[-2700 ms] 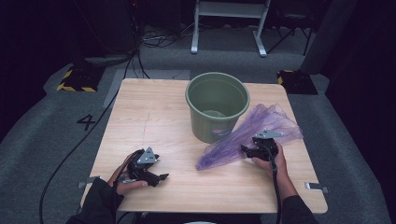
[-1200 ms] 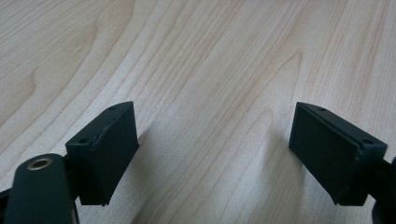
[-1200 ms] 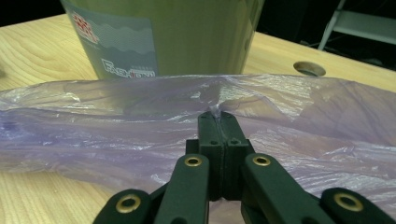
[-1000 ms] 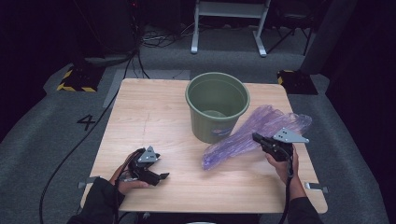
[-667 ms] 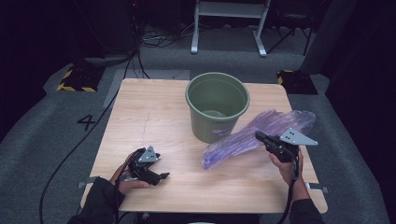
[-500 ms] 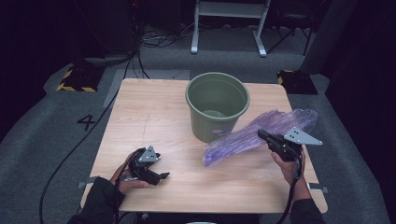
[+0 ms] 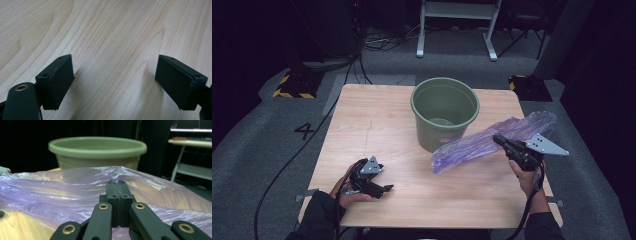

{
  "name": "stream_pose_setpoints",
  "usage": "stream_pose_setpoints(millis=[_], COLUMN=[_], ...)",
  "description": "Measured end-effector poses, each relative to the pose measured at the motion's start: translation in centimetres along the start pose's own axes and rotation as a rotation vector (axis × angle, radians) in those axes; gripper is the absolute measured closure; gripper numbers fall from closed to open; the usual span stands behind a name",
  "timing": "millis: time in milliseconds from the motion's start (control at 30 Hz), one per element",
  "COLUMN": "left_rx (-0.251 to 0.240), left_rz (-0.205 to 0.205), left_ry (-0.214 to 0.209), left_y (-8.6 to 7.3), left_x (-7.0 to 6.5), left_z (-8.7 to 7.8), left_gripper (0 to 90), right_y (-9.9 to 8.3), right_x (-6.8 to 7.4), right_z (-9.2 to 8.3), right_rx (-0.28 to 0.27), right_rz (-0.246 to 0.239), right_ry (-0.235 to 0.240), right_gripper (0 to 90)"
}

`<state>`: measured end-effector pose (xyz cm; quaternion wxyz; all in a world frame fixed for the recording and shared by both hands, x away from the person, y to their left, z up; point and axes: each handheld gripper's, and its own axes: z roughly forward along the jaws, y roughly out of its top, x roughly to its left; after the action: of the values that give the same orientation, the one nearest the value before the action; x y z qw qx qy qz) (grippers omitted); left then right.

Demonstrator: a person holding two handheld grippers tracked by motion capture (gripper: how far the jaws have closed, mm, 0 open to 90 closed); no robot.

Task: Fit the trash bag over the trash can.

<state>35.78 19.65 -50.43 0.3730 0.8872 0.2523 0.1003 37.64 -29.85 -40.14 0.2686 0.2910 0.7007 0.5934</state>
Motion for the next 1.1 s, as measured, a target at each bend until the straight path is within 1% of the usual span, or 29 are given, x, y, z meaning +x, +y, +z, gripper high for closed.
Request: stream_pose_setpoints(millis=[67,167,267,400,500,633,667,700,767,800,833,867,900,933,1000,1100], left_rx=[0.000,0.000,0.000,-0.001,-0.002,-0.008,-0.004,-0.005,-0.020,-0.025,-0.018,-0.023,-0.047,-0.070,-0.103,-0.184], left_rz=[0.000,-0.001,0.000,0.001,0.001,-0.011,-0.006,-0.009,-0.009,-0.010,-0.002,0.006,0.009,0.000,0.007,-0.003], left_ry=[0.001,0.002,0.002,0.003,0.007,0.016,0.013,0.004,-0.006,-0.002,0.025,0.047,0.046,0.039,0.046,0.028], left_y=[0.0,0.0,0.0,0.0,0.0,0.2,0.3,0.4,0.6,0.9,1.2,1.5,1.8,2.1,2.8,4.4], left_x=[0.0,0.0,0.0,0.0,0.0,0.3,0.4,0.5,0.6,0.7,0.7,0.7,0.7,0.8,0.7,0.4], left_z=[0.0,0.0,0.0,0.0,0.0,0.1,0.1,0.1,0.0,-0.1,-0.3,-0.5,-0.8,-1.2,-2.0,-3.7], left_gripper=[15.0,15.0,15.0,15.3,15.3,18.0,19.2,19.5,19.2,19.6,20.0,20.7,21.6,22.1,21.9,21.0], right_y=[0.5,1.2,1.9,3.2,4.4,5.7,5.9,6.1,6.5,6.7,6.9,7.2,7.4,7.6,8.0,8.5], right_x=[0.2,0.3,0.4,0.6,0.7,0.7,0.7,0.6,0.4,0.4,0.3,0.2,0.0,-0.1,-0.3,-0.8], right_z=[-0.2,-0.4,-0.1,0.4,0.8,1.3,1.4,1.5,1.7,1.8,2.0,2.2,2.4,2.5,2.8,3.0], right_rx=[-0.027,-0.046,-0.037,-0.040,-0.045,-0.049,-0.048,-0.046,-0.046,-0.044,-0.041,-0.038,-0.032,-0.026,-0.017,-0.013], right_rz=[-0.010,-0.021,-0.026,-0.043,-0.060,-0.074,-0.075,-0.076,-0.074,-0.076,-0.075,-0.068,-0.068,-0.067,-0.068,-0.053], right_ry=[0.018,0.021,0.004,0.004,-0.008,-0.020,-0.025,-0.030,-0.035,-0.042,-0.048,-0.048,-0.052,-0.058,-0.069,-0.079], right_gripper=[90.0,90.0,90.0,90.0,90.0,90.0,90.0,90.0,90.0,90.0,90.0,90.0,90.0,90.0,90.0,90.0])
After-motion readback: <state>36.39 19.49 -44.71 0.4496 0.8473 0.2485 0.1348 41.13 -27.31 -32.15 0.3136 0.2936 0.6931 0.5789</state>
